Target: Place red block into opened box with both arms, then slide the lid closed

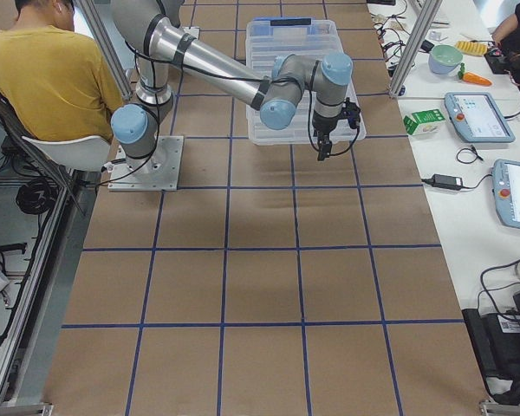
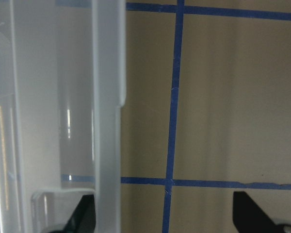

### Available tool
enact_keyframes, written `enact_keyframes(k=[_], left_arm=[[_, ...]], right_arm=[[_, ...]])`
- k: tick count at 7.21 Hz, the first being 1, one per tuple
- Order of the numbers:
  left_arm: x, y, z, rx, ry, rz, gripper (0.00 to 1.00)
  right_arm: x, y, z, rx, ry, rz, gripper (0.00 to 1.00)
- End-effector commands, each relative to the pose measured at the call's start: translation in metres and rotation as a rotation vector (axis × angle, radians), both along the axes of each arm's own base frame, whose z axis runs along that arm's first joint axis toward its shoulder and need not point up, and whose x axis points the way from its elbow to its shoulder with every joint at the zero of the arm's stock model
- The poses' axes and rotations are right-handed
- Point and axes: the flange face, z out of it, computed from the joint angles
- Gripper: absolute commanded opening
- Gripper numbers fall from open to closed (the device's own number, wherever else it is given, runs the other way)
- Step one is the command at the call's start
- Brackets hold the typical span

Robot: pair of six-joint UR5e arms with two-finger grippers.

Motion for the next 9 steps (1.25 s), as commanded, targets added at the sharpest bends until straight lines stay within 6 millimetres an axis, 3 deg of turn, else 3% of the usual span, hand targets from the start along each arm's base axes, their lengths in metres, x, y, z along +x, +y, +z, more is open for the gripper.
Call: enact_keyframes(k=[1, 3, 5, 7, 9], left_arm=[[0.097, -0.011, -0.065, 0.072, 0.027, 0.171, 1.0], [0.119, -0.018, -0.139, 0.023, 0.029, 0.176, 1.0], [0.151, -0.027, -0.199, 0.023, 0.074, 0.23, 1.0], [0.156, -0.037, -0.24, 0.051, 0.147, 0.269, 1.0], [0.152, -0.036, -0.267, 0.068, 0.149, 0.267, 1.0]], right_arm=[[-0.025, 0.004, 0.0, -0.002, 0.001, -0.035, 1.0], [-0.038, 0.006, 0.001, -0.01, 0.004, -0.052, 1.0], [-0.051, 0.008, 0.002, -0.014, 0.006, -0.073, 1.0], [-0.054, 0.009, 0.002, -0.013, 0.011, -0.077, 1.0], [-0.069, 0.013, 0.001, -0.011, 0.007, -0.102, 1.0]])
